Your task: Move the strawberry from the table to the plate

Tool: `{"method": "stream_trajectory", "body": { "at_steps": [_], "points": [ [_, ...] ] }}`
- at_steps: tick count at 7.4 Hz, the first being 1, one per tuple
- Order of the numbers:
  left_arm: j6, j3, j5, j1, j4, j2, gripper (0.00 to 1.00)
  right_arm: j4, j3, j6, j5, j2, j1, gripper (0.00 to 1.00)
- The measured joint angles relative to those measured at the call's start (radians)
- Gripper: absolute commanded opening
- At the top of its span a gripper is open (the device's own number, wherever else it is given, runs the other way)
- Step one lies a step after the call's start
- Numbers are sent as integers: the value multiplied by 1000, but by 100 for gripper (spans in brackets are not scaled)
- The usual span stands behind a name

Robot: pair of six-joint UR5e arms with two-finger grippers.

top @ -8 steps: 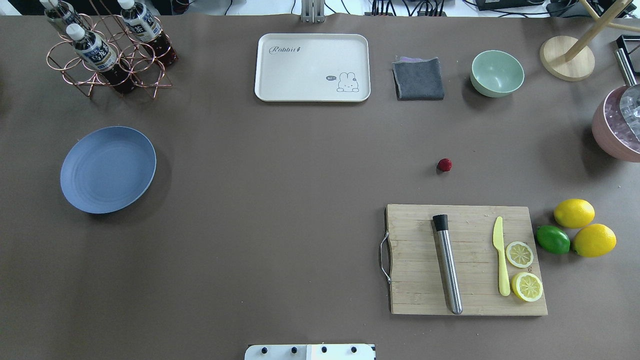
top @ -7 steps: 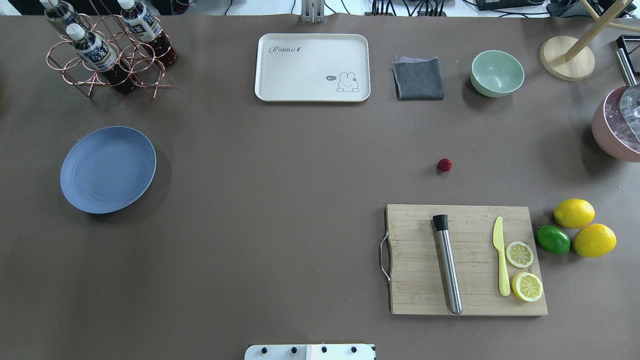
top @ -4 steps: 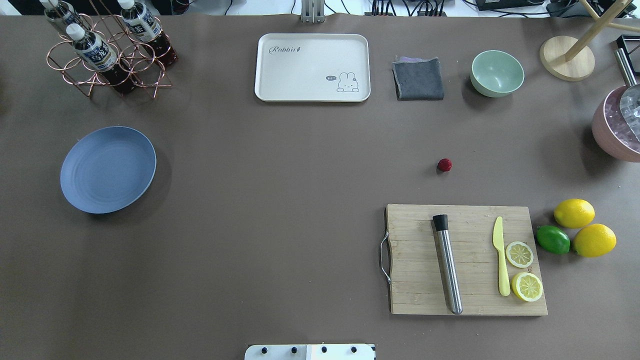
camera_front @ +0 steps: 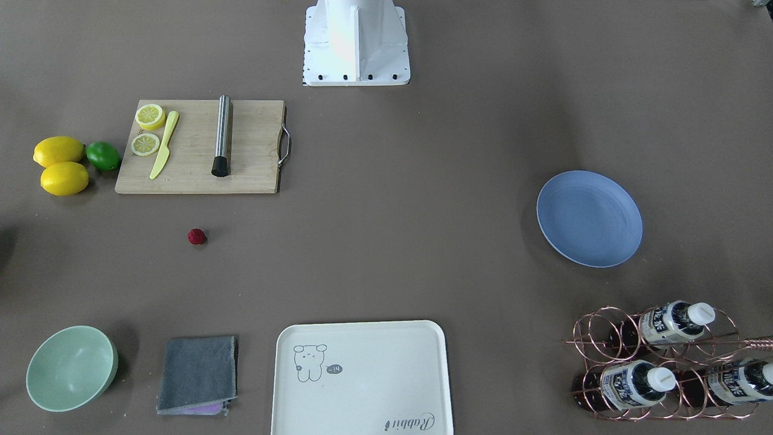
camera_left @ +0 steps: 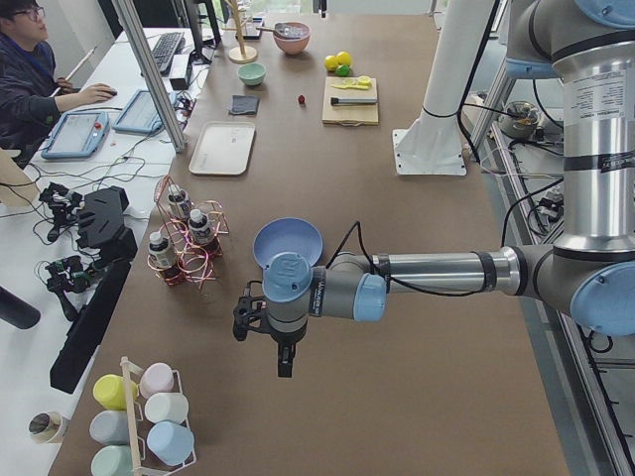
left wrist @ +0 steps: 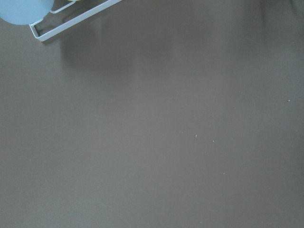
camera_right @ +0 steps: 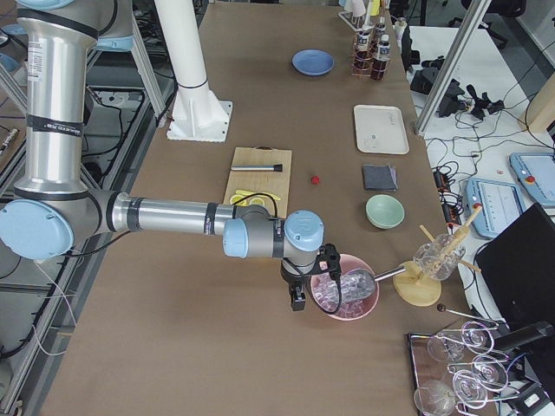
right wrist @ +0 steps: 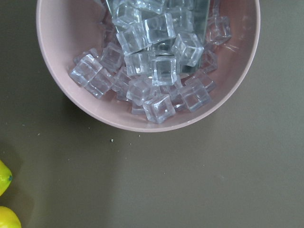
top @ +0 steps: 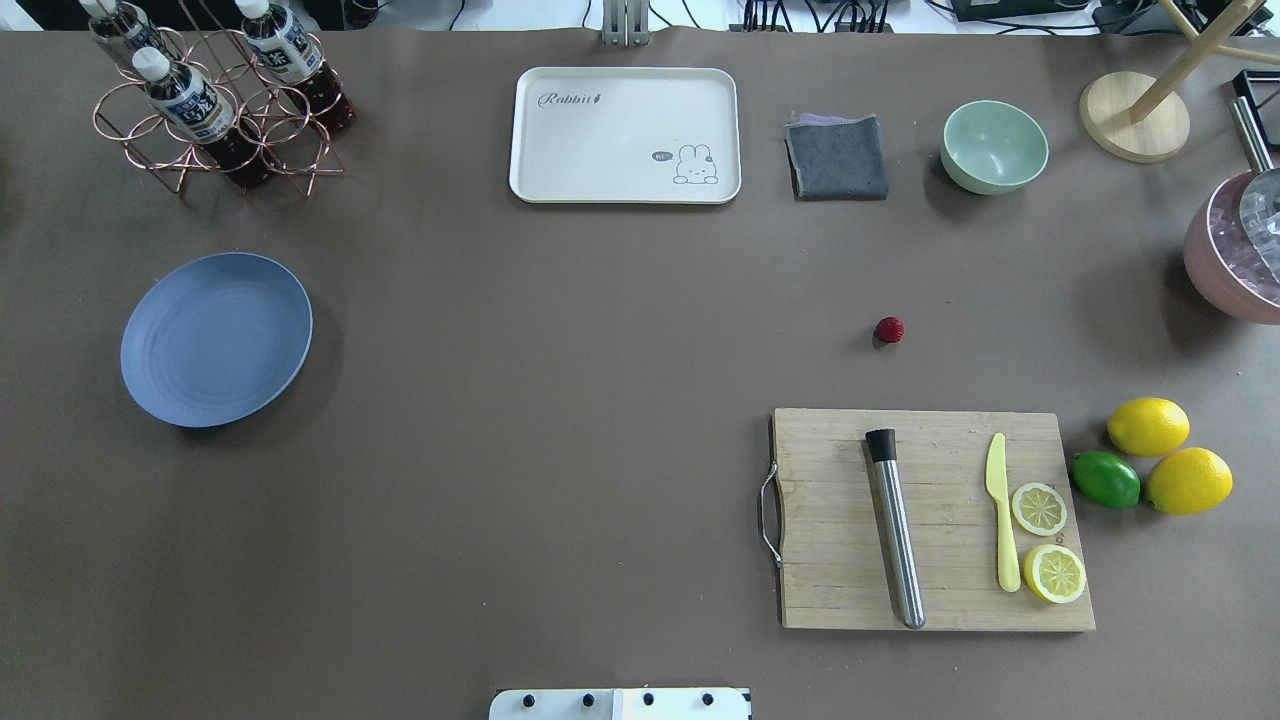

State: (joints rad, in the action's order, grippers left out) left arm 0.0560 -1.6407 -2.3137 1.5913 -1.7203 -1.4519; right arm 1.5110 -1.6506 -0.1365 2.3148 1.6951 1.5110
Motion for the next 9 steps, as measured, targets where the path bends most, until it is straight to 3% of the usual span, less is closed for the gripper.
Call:
{"method": "stream_trajectory", "body": {
  "at_steps": [7, 9],
  "points": [
    [-7, -17, -4, 2, -16, -4, 98, 0, -13, -1, 1, 1, 0, 100],
    [-8, -3, -98, 3, -35, -7, 98, -4, -17, -2, 6, 1, 0, 100]
  ]
}}
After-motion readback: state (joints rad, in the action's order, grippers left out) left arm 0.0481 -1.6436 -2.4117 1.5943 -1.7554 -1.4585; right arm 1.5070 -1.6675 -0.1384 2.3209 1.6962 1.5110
